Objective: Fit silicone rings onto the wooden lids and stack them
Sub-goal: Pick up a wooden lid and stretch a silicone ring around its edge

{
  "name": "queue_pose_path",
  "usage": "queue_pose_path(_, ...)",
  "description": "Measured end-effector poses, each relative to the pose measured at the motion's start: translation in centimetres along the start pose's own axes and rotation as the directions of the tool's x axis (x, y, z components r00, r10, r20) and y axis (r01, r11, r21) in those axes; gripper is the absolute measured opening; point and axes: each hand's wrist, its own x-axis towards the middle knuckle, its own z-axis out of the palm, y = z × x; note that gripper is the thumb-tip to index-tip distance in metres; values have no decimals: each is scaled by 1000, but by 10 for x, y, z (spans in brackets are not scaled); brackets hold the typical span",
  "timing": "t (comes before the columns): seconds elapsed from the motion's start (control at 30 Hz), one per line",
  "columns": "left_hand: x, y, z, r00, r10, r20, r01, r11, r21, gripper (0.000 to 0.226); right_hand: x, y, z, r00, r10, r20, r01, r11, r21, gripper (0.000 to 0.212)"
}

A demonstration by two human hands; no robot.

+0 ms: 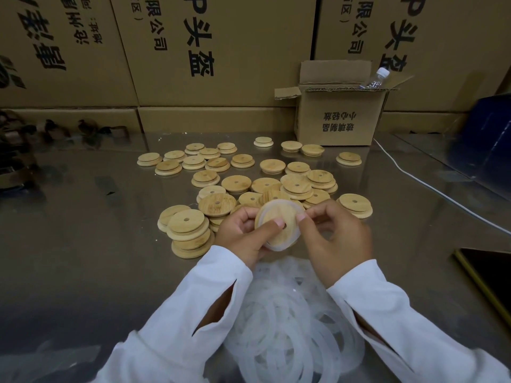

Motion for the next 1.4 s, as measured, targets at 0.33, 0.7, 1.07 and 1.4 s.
queue_pose_path(0.33, -3, 5, -3, 983, 138, 123, -169, 942, 289, 10, 5, 1, -5, 995, -78, 55, 80, 996, -49, 13)
queue_pose_path(0.7, -3, 9, -3, 977, 169, 134, -197, 952, 234, 21, 19, -7, -15, 995, 13, 104, -18, 999, 42, 10)
queue_pose_path(1.07, -5, 2, 0, 998, 37, 44, -42, 991, 124, 10, 6, -5, -5, 997, 34, 71, -41, 994, 100, 16)
queue_pose_path(1.4, -3, 4, -2, 997, 41, 71, -40, 999, -3, 28, -2, -6, 1, 990, -118, -80, 116, 993, -32, 10)
